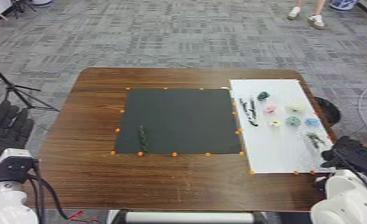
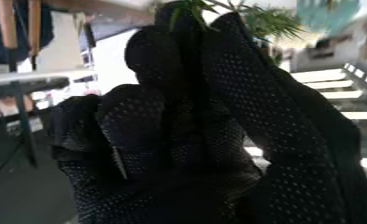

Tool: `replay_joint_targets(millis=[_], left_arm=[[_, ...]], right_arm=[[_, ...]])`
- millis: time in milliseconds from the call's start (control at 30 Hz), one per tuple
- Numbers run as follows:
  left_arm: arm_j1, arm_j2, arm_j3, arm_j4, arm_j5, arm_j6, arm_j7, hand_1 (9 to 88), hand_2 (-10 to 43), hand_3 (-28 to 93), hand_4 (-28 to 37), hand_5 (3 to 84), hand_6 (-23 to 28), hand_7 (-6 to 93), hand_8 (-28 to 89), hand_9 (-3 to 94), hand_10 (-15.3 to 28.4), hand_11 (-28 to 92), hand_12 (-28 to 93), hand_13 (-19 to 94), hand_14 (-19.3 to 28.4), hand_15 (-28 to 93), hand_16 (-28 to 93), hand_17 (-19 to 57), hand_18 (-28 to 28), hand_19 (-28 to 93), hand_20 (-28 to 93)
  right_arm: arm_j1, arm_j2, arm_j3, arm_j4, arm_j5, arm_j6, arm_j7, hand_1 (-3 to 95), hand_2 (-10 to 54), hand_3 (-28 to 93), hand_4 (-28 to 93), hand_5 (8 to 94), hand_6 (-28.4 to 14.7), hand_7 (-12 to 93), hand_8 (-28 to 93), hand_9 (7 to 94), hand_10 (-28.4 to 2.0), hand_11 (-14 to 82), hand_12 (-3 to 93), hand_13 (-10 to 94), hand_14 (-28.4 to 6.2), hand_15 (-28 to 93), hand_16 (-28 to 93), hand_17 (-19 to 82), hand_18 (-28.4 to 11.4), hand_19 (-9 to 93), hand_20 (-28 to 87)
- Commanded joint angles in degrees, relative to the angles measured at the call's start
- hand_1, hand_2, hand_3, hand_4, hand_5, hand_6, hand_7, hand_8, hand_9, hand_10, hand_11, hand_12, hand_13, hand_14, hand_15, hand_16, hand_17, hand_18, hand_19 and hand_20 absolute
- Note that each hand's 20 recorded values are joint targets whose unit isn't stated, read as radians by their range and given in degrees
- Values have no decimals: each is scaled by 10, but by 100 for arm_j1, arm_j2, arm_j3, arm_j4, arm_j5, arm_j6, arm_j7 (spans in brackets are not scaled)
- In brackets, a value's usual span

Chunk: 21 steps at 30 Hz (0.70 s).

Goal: Arrange flowers

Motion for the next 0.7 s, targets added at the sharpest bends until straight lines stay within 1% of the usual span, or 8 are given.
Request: replay_joint_targets(millis=[33,233,367,433,467,533,633,700], left_arm=[[47,-4,39,6,22,-39,-14,234,192,738,-283,418,84,165,-108,291,140,256,77,215,129,295,-62,-53,108,258,108],[38,34,35,9,54,-74,-44,234,191,738,-283,417,84,165,-108,291,140,255,77,215,129,294,-62,-53,108,257,107],[70,51,21,-7,34,-64,-47,233,190,739,-283,417,84,165,-108,291,141,254,77,215,128,294,-61,-53,108,257,107],[46,59,41,3,42,-35,-102,233,190,738,-283,417,84,165,-108,291,140,255,78,216,129,294,-61,-53,108,256,107],[40,72,48,4,35,-48,-102,233,190,738,-283,417,84,165,-108,291,140,256,78,216,129,295,-61,-53,108,256,107],[4,70,59,17,87,-55,-138,233,190,739,-283,416,84,164,-108,291,140,255,77,215,129,295,-61,-53,108,256,108],[-21,89,84,24,73,-53,-160,233,190,738,-283,415,84,166,-107,291,140,256,77,215,129,296,-61,-53,108,255,108],[-48,93,111,30,133,-69,-206,233,192,749,-283,415,84,166,-108,291,140,256,77,215,129,296,-61,-53,109,255,108]], right_arm=[[133,180,-140,-208,-398,651,72,523,-95,752,-240,785,-28,310,175,766,-131,358,546,689,-141,725,425,423,-274,915,395],[451,349,-543,-353,-814,1292,83,515,-95,757,-229,783,-26,319,173,767,-132,368,545,696,-140,726,423,428,-274,920,392],[853,494,-1032,-437,-711,1397,-82,512,-95,757,-225,784,-25,322,171,769,-131,375,544,700,-139,726,421,430,-274,923,390],[1122,561,-1412,-452,-671,1499,-224,510,-95,757,-224,785,-25,324,170,769,-133,378,543,701,-139,726,420,430,-274,924,389],[1270,576,-1613,-470,-630,1414,-339,510,-95,757,-223,786,-24,325,171,769,-133,380,543,701,-139,726,420,431,-275,925,388],[1647,583,-2074,-442,-556,1350,-493,509,-95,755,-222,786,-24,326,171,769,-133,384,541,703,-138,726,419,431,-275,926,388],[2340,434,-2780,-375,-198,1249,-631,506,-95,754,-221,785,-23,330,175,767,-134,389,539,704,-138,726,419,431,-275,927,386],[2661,350,-3193,-397,200,1381,-752,502,-95,752,-221,784,-23,332,179,766,-136,395,535,704,-138,726,419,432,-274,928,385]])
